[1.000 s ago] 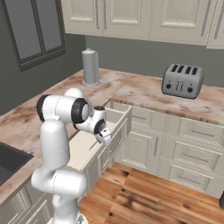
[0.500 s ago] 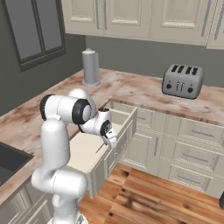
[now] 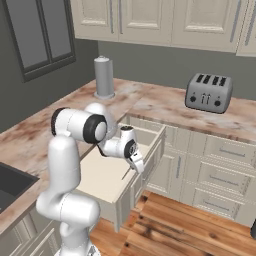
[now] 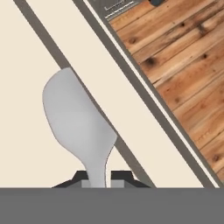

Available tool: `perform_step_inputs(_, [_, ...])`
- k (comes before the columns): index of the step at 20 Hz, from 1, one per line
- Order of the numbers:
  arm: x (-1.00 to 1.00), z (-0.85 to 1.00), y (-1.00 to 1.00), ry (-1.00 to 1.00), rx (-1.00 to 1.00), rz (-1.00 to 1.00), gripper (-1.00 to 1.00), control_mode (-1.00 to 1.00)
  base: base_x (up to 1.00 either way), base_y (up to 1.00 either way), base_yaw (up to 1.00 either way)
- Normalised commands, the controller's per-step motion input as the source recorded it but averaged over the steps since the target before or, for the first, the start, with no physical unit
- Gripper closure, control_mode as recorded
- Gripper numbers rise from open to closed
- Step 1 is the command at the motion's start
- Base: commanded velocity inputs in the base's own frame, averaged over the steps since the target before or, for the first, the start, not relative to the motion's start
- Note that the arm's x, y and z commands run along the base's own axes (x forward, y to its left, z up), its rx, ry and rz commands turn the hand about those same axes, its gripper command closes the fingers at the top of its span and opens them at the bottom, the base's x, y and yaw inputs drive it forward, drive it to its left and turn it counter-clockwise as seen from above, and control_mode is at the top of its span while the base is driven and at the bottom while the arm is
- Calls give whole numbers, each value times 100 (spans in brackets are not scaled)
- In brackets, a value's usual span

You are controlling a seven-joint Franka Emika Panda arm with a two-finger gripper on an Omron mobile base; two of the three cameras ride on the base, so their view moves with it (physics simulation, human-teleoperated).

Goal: Organize the utensils by type. Pick up the wooden spoons from the counter and place them in the open cabinet. Then pick up the metallic utensils from the counter and place them in the open drawer.

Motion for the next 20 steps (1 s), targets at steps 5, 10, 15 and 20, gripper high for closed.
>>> perform_step_inputs(5, [-5,-59,-35,-1,-2,-5,100,-100,0,0,0])
perform_step_inputs(10, [0,-27,6,-9,0,-1,100,-100,0,0,0])
perform_step_inputs(15, [0,7,53,-16,0,0,100,-100,0,0,0])
perform_step_inputs(20, [2,28,57,-10,0,0,100,-100,0,0,0])
